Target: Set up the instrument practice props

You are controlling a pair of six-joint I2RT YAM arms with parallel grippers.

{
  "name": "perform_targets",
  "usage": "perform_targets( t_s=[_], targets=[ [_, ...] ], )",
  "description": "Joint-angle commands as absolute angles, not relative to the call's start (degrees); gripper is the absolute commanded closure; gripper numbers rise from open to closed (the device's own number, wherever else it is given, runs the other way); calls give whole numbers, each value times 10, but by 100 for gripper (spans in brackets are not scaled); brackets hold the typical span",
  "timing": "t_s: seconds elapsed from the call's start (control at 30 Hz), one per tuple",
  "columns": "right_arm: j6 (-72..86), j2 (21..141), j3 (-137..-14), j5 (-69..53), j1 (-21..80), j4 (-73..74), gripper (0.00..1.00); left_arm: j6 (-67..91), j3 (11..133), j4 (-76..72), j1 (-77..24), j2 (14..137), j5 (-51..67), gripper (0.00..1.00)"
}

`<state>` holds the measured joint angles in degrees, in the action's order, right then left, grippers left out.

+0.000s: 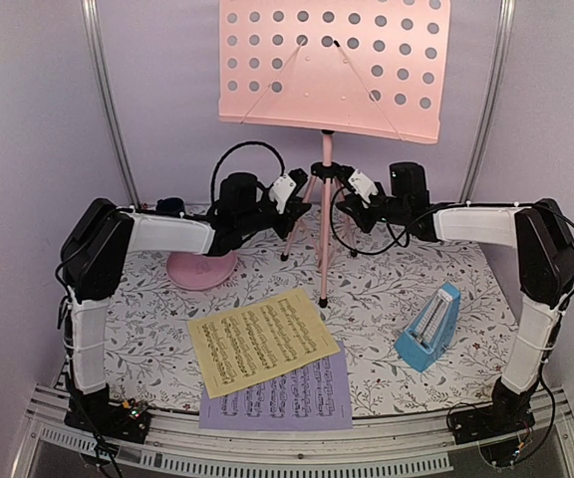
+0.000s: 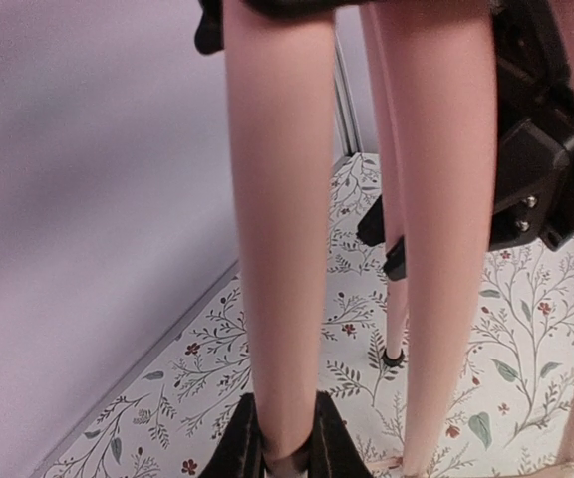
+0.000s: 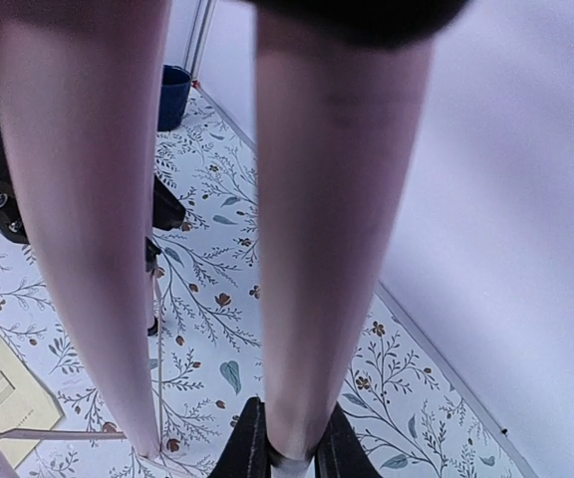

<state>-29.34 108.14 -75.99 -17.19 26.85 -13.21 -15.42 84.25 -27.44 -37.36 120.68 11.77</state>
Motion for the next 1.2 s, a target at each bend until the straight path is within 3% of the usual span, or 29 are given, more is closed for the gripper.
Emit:
perform_targets(
  t_s=[0.0,0.4,0.9,1.17],
  targets=[
    [-324,1040,-748,-145,235,-140,100,-181,891,-278,-350,1214,102,100],
    [-323,1027,-725,-139,184,-164,100,-193,1033,-236,-334,1304,107,100],
    [-326,1033,-700,-168,166,-204,100,-224,1103,-215,-285,1347,148,100],
    [-311,1042,-706,-168,158,-197,100,-207,1290,-129,-276,1426,174,100]
  ],
)
